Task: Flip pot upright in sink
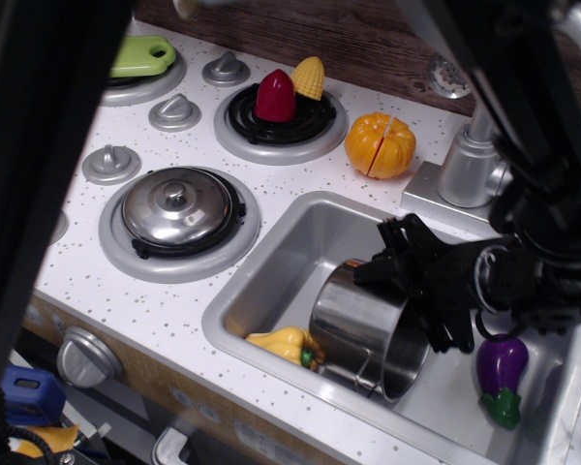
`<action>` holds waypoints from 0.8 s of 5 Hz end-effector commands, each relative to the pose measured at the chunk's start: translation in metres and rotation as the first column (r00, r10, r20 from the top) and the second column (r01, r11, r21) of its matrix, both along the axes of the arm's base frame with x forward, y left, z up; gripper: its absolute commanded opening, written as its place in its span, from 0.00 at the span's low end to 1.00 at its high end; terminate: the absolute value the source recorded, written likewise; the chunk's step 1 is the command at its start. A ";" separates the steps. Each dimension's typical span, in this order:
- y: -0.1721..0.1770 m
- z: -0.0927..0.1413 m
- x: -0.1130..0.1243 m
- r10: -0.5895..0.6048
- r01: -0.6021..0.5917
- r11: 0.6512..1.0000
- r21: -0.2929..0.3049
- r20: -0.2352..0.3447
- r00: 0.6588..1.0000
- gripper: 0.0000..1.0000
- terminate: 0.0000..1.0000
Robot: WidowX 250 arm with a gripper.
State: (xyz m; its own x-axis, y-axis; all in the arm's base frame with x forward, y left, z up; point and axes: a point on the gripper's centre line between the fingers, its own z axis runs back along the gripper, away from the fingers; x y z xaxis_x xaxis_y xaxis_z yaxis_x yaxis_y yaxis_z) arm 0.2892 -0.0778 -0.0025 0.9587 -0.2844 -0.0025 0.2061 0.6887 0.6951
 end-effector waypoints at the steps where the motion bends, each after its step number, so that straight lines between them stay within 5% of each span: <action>1: 0.004 0.015 0.003 -0.007 0.011 0.989 -0.149 0.030 1.000 0.00 0.00; 3: 0.013 0.029 0.006 -0.026 0.020 0.921 -0.389 -0.009 1.000 0.00 0.00; 4: 0.012 0.026 0.005 -0.027 0.025 0.906 -0.422 0.002 1.000 0.00 0.00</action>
State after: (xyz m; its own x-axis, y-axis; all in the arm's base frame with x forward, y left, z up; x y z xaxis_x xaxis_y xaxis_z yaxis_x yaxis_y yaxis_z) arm 0.2849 -0.0646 -0.0013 0.9558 -0.2864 0.0662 0.2488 0.9083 0.3361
